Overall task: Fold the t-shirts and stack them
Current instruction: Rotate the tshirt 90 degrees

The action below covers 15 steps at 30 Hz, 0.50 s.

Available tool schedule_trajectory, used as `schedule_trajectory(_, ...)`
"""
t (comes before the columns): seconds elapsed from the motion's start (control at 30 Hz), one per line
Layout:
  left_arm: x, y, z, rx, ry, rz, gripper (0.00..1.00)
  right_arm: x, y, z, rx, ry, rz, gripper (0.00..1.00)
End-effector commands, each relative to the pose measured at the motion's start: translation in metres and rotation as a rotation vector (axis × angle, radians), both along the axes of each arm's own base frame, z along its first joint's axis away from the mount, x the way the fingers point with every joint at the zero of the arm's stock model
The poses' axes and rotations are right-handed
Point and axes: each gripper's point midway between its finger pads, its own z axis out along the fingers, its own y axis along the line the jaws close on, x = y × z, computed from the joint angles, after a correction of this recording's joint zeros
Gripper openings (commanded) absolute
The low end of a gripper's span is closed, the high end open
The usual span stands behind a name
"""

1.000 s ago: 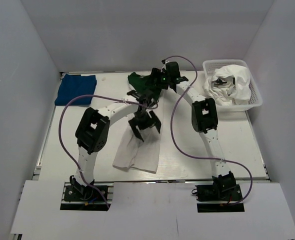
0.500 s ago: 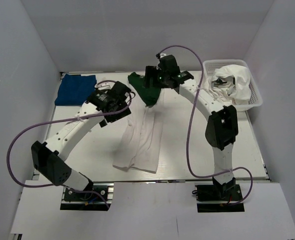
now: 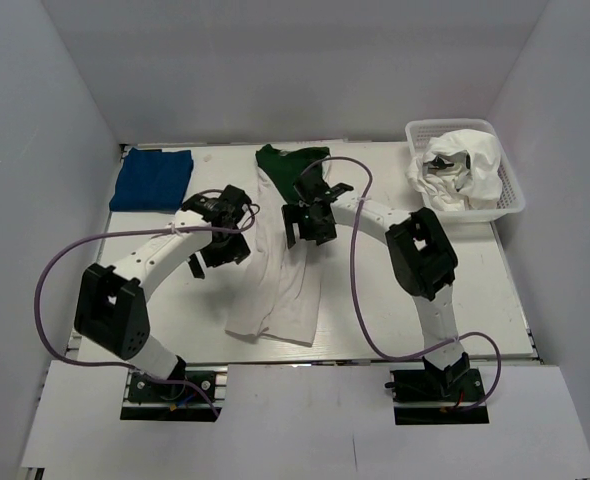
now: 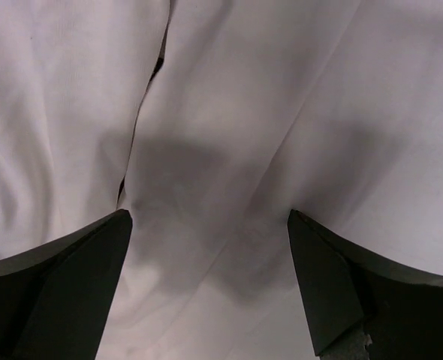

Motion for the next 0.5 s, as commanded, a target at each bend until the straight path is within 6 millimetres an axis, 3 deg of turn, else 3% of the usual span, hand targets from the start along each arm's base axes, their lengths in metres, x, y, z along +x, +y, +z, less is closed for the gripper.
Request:
schedule_trajectory(0.0,-0.010,-0.008,0.002,-0.115,-0.027,-0.050,1.00,0.014,-0.005,-0.003,-0.023,-0.018,-0.029,0.90)
schedule_trajectory(0.03,-0.016,-0.015,0.002,-0.167,-0.021,-0.061,1.00,0.015,-0.009,-0.017,-0.050,-0.004,-0.037,0.90)
schedule_trajectory(0.1,-0.029,-0.016,-0.013,-0.193,0.011,-0.080,1.00,0.024,-0.008,-0.018,-0.058,-0.012,-0.047,0.90)
schedule_trajectory(0.17,-0.041,-0.020,-0.021,-0.219,0.039,-0.105,1.00,0.030,-0.016,-0.034,-0.098,0.000,-0.056,0.90)
schedule_trajectory(0.2,-0.045,-0.024,-0.020,-0.253,0.041,-0.113,1.00,0.040,-0.011,-0.027,-0.087,-0.017,-0.056,0.90)
schedule_trajectory(0.27,-0.055,-0.032,-0.028,-0.290,0.060,-0.165,1.00,0.055,-0.019,-0.026,-0.124,-0.044,-0.067,0.90)
schedule_trajectory(0.3,-0.055,-0.045,-0.025,-0.369,0.045,-0.188,1.00,0.061,-0.018,-0.020,-0.117,-0.059,-0.062,0.90)
schedule_trajectory(0.33,-0.062,-0.048,-0.034,-0.387,0.069,-0.228,1.00,0.065,-0.019,-0.015,-0.110,-0.073,-0.032,0.90)
schedule_trajectory(0.37,-0.062,-0.053,-0.035,-0.419,0.059,-0.239,1.00,0.063,-0.004,0.005,-0.031,-0.078,0.018,0.90)
schedule_trajectory(0.43,-0.066,-0.060,-0.039,-0.448,0.067,-0.283,1.00,0.050,0.010,0.020,0.020,-0.085,0.124,0.90)
schedule_trajectory(0.47,-0.069,-0.058,-0.044,-0.442,0.084,-0.279,1.00,0.040,0.024,0.055,0.110,-0.117,0.176,0.90)
